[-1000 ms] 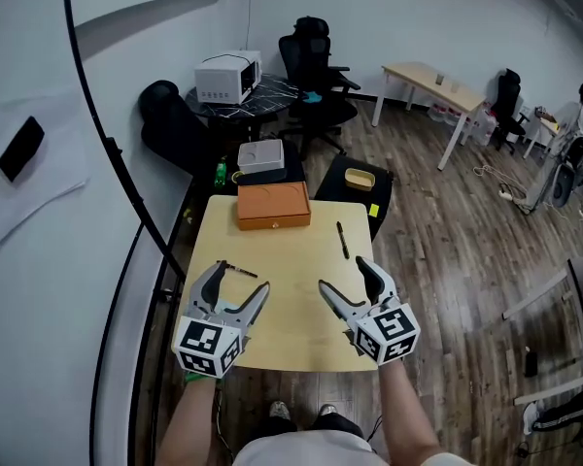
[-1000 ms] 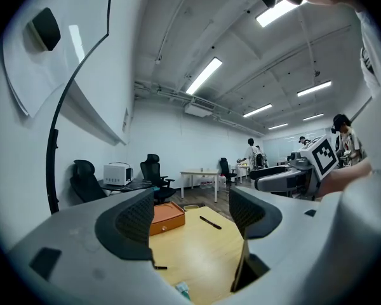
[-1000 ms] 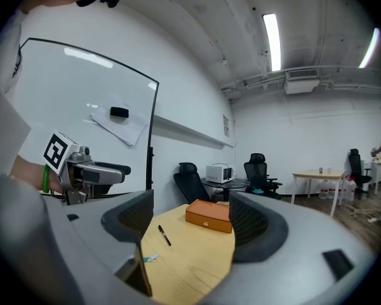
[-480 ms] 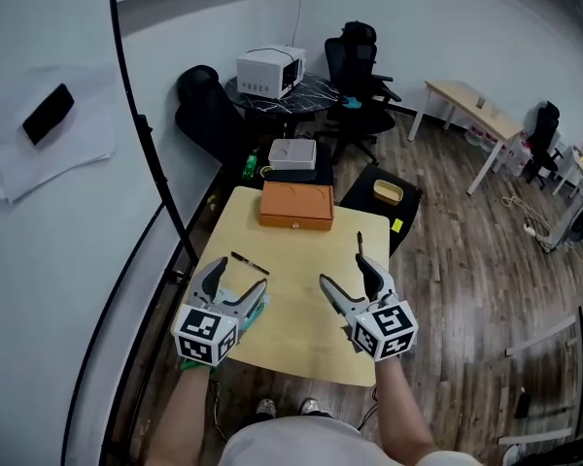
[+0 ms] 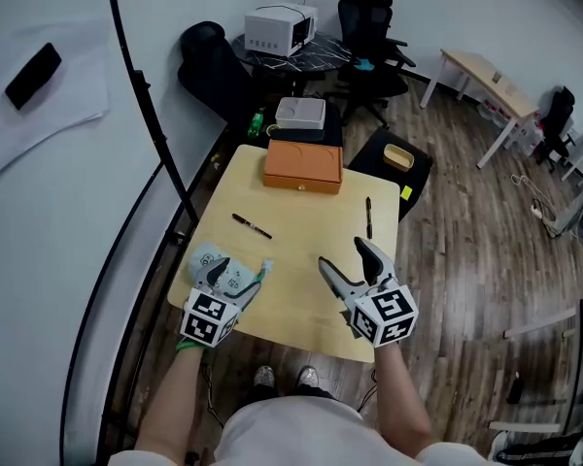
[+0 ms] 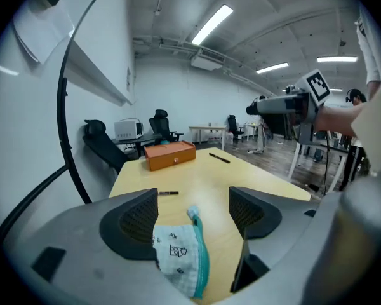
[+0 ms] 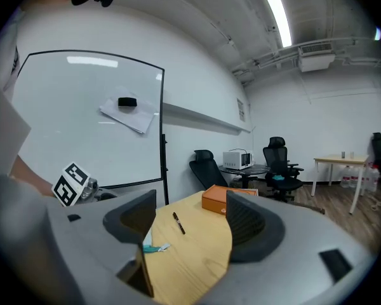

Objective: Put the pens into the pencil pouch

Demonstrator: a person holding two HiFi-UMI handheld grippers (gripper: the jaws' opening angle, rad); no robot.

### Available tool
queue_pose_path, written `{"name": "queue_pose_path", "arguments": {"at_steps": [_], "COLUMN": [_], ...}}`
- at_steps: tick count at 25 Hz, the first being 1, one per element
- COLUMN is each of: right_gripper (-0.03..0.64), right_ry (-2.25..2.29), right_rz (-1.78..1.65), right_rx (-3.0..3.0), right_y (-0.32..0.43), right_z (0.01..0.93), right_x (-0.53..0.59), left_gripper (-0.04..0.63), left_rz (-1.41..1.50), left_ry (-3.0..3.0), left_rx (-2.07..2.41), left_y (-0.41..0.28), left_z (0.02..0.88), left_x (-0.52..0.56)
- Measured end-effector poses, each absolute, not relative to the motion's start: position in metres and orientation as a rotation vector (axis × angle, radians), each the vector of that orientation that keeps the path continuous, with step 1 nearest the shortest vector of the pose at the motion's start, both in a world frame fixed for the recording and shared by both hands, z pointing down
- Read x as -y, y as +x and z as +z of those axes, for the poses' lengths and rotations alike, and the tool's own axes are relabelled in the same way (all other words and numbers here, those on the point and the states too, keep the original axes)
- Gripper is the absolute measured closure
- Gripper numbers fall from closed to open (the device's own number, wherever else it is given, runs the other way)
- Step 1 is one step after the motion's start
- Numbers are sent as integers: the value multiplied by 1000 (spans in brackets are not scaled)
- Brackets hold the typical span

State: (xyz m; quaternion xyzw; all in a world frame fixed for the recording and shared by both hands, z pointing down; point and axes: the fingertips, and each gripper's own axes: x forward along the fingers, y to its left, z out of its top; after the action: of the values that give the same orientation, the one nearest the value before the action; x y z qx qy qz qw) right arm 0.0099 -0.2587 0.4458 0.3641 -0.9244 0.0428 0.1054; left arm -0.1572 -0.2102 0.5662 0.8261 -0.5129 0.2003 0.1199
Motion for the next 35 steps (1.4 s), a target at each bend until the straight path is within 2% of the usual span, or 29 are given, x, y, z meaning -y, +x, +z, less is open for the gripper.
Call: {"name": "queue_pose_path", "arguments": {"at_steps": [8,13,16,18,21,25,35], "right_gripper": [293,297,300,302,308,310,314], "right_ry": [1086,1099,1113,1124,1133,1133,1138], "right_rz": [190,221,234,238,240,240,223], "right_rx": [2666,2636,2625,2621,2624,2631,2641], "right_y": [21,30,35,37,40,40,42], "right_z": [470,484,487,487,485,485,482], "right_x": [258,256,258,260,262,263,277], "left_gripper": [252,267,381,418,526,551,555], "left_rz": [838,957,1015,1039,1057,946,370], "left_ry": [2305,2248,2220,2206,2174,2144,2055], "left_rx": [1363,1363,1393,1396,1411,1424,1589], "left_y": [-156,-158,-164,-167,-171,-176,-199], "left_z": [659,683,689,692,694,680,596], "left_x": [191,190,192,193,193,197,225]}}
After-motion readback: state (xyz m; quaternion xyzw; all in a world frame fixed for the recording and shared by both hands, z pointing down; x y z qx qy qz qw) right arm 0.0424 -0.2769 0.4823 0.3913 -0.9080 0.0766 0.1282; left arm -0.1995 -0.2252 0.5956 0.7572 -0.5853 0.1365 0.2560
